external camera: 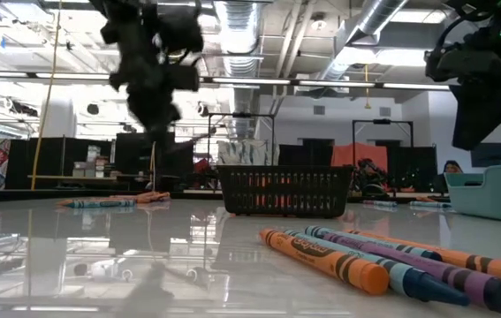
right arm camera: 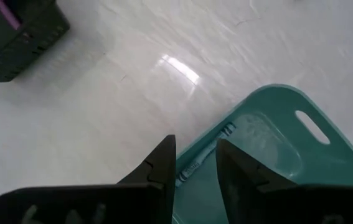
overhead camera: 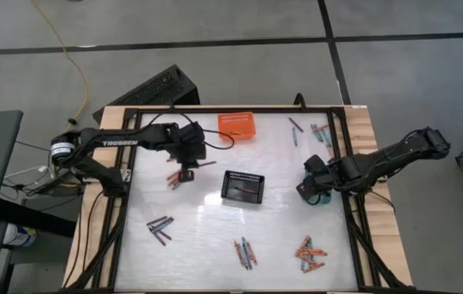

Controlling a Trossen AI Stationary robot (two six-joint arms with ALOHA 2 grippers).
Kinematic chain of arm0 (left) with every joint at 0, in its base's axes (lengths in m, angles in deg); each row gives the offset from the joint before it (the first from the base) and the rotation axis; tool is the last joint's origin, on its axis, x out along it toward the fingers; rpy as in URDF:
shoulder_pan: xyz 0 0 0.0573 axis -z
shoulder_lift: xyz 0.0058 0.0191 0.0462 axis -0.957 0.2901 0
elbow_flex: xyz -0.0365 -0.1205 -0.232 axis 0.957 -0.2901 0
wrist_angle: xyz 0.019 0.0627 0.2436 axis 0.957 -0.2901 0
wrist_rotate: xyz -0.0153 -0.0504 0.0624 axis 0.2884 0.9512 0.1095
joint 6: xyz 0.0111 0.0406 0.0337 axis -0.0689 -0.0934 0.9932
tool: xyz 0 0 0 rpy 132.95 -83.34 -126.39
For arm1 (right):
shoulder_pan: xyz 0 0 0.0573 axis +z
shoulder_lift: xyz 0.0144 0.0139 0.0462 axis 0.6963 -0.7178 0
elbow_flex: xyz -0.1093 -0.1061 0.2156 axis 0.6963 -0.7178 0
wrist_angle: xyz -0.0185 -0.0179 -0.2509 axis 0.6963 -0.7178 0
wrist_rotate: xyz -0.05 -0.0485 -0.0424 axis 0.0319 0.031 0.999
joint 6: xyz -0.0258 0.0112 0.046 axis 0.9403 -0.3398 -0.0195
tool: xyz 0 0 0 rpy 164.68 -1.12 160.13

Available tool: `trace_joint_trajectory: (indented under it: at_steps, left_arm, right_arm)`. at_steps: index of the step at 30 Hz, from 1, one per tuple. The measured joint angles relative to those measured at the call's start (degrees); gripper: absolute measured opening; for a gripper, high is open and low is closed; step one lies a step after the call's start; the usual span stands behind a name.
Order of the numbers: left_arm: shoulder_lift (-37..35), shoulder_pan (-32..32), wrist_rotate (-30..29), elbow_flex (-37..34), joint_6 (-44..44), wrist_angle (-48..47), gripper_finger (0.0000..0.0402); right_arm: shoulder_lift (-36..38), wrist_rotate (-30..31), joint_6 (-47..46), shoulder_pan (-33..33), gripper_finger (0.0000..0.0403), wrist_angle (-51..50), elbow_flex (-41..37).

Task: Sort crayons
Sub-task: Put the violet crayon into the black bin

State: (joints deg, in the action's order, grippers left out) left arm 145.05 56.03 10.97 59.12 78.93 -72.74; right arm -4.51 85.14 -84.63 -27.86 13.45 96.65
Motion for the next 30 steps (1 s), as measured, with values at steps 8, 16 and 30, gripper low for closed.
trace_joint_trajectory:
  at_steps: [8,16,30]
  left_arm:
    - [6.49,9.5,0.1,10.0,-1.42,1.7,0.0]
    - [19.73,11.8,-2.0,21.31,-0.55,-1.53,0.0]
    - [24.46,11.85,-1.02,26.06,0.84,-7.05,0.0]
  right_arm:
    - [0.0,0.02,2.64,1.72,0.0109,3.47,0.0]
    - [0.0,0.02,3.23,5.91,0.0109,7.0,0.04]
    - [-3.72,0.0,11.54,25.09,0.0109,23.23,0.04]
